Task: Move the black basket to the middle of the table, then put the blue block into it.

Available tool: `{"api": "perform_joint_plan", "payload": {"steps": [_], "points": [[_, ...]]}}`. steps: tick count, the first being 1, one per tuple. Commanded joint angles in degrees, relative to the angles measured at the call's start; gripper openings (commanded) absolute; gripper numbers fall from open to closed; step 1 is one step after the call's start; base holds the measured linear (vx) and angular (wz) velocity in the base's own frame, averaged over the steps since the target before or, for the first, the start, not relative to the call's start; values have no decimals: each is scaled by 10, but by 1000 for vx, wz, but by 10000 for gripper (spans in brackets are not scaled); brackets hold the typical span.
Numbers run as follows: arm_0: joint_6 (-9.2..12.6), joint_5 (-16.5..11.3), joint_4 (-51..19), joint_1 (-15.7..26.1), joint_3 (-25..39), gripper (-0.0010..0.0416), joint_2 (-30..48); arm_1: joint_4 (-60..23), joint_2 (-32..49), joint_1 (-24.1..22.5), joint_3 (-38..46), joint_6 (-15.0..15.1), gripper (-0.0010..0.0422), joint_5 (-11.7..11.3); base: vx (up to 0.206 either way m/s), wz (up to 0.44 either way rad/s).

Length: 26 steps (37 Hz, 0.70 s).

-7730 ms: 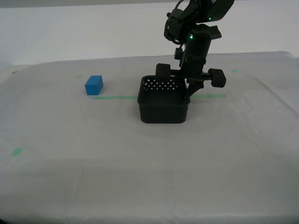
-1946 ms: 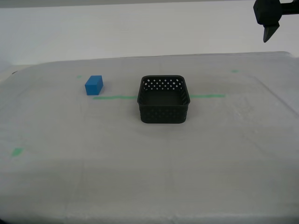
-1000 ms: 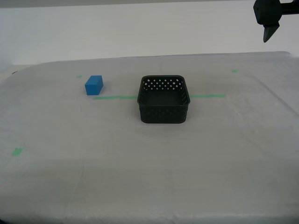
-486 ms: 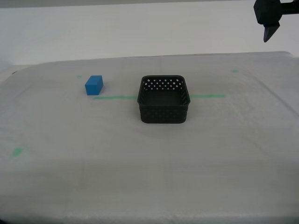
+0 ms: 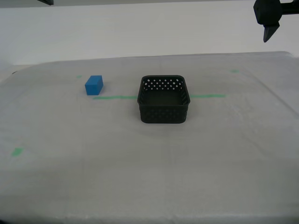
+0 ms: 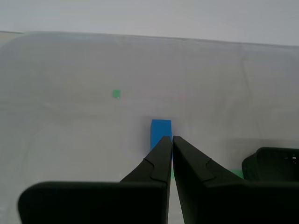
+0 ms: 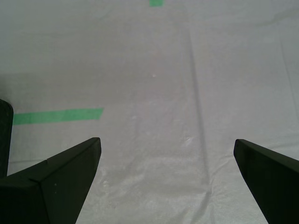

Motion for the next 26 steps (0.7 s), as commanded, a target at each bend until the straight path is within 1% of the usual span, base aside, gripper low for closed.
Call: {"api": "perform_joint_plan", "payload": {"steps": [1, 7, 13, 26], "points": [[0, 0, 0, 0, 0, 398, 0, -25, 34, -9, 30, -4, 0, -1, 0, 0], [0, 0, 0, 0, 0, 399, 0, -82, 93, -19, 90, -10, 0, 0, 0, 0], [0, 0, 0, 0, 0, 399, 0, -133, 143, -22, 145, -10, 0, -1, 0, 0], [0, 0, 0, 0, 0, 398, 0, -185, 240, -22, 221, -12, 0, -3, 0, 0]]}}
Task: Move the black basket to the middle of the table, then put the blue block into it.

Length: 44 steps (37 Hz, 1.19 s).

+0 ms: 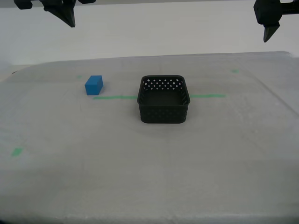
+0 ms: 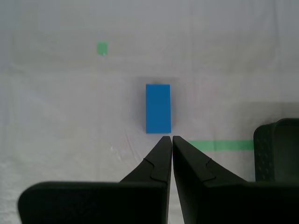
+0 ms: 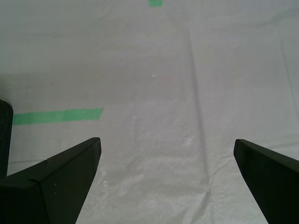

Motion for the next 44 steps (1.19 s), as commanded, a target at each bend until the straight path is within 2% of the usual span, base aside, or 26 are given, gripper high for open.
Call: {"api": "perform_joint_plan", "payload": {"steps": [1, 20, 39, 44], "points": [[0, 0, 0, 0, 0, 398, 0, -12, 26, 0, 17, -2, 0, -1, 0, 0], [0, 0, 0, 0, 0, 399, 0, -52, 148, 0, 99, 7, 0, 3, 0, 0], [0, 0, 0, 0, 0, 398, 0, -48, 158, 3, 101, 6, 1, -2, 0, 0], [0, 0, 0, 0, 0, 398, 0, -49, 158, 3, 101, 6, 28, -2, 0, 0]]}}
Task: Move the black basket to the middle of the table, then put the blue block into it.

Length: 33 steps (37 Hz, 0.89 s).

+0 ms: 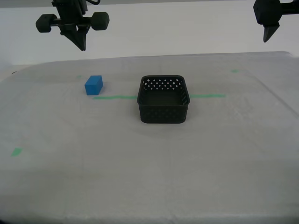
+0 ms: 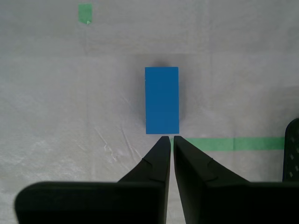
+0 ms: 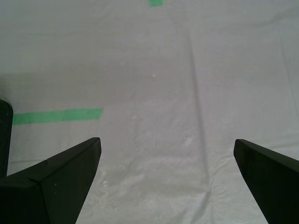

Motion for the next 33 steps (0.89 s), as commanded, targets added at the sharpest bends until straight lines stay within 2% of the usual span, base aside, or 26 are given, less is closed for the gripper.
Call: {"api": "perform_joint_plan", "payload": {"steps": [1, 5, 10, 21, 22, 26, 28, 31, 33], "points": [[0, 0, 0, 0, 0, 398, 0, -2, 0, 0, 0, 1, 39, -1, 0, 0], [0, 0, 0, 0, 0, 398, 0, -2, 0, 0, 0, 1, 93, -2, 0, 0], [0, 0, 0, 0, 0, 398, 0, 0, 0, 1, 0, 1, 181, -2, 0, 0], [0, 0, 0, 0, 0, 399, 0, 12, 0, 3, 0, 4, 407, -2, 0, 0], [0, 0, 0, 0, 0, 399, 0, 12, 0, 4, 0, 9, 416, -2, 0, 0], [0, 0, 0, 0, 0, 399, 0, 14, 0, 7, 0, 10, 372, 23, 0, 0], [0, 0, 0, 0, 0, 398, 0, 16, 0, 9, 0, 9, 379, 33, 0, 0], [0, 0, 0, 0, 0, 398, 0, 17, 0, 10, 0, 11, 412, 35, 0, 0], [0, 0, 0, 0, 0, 399, 0, 18, 0, 10, 0, 10, 392, 35, 0, 0]]}}
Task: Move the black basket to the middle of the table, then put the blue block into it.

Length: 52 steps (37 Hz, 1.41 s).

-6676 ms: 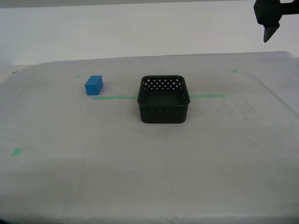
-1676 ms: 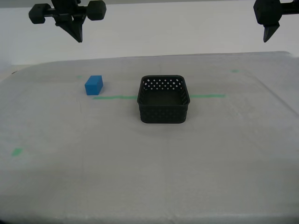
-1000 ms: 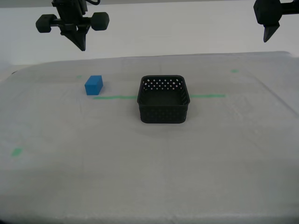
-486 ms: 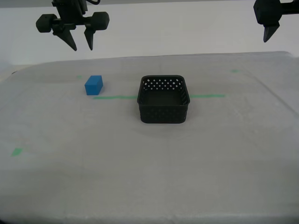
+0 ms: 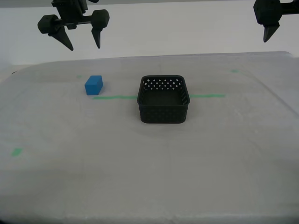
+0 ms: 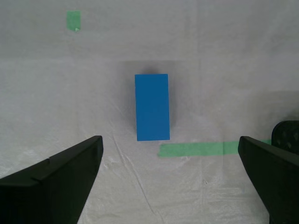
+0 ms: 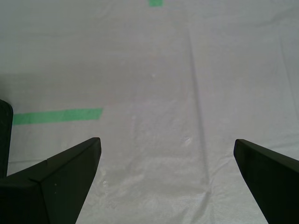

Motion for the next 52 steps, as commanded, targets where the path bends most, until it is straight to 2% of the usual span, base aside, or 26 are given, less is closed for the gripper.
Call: {"api": "perform_joint_plan", "payload": {"steps": [1, 4, 6, 10, 15, 20, 23, 31, 52], "points": [[0, 0, 0, 0, 0, 399, 0, 0, 0, 1, 0, -3, 391, 4, 0, 0], [0, 0, 0, 0, 0, 398, 0, 1, 0, 2, 0, -6, 408, 4, 0, 0], [0, 0, 0, 1, 0, 399, 0, 2, 0, 3, 0, -7, 396, 5, 0, 0], [0, 0, 0, 1, 0, 399, 0, 2, 0, 4, 0, 0, 403, 7, 0, 0], [0, 0, 0, 1, 0, 399, 0, 5, 0, 5, 0, 18, 403, 48, 0, 0], [0, 0, 0, 0, 0, 398, 0, 2, 0, 5, 0, 15, 399, 49, 0, 0], [0, 0, 0, 0, 0, 399, 0, 2, 0, 5, 0, 15, 402, 42, 0, 0], [0, 0, 0, 1, 0, 399, 0, -4, 0, 5, 0, 14, 401, 7, 0, 0], [0, 0, 0, 0, 0, 398, 0, 10, 5, 6, -5, 7, 401, -5, 0, 0]]}}
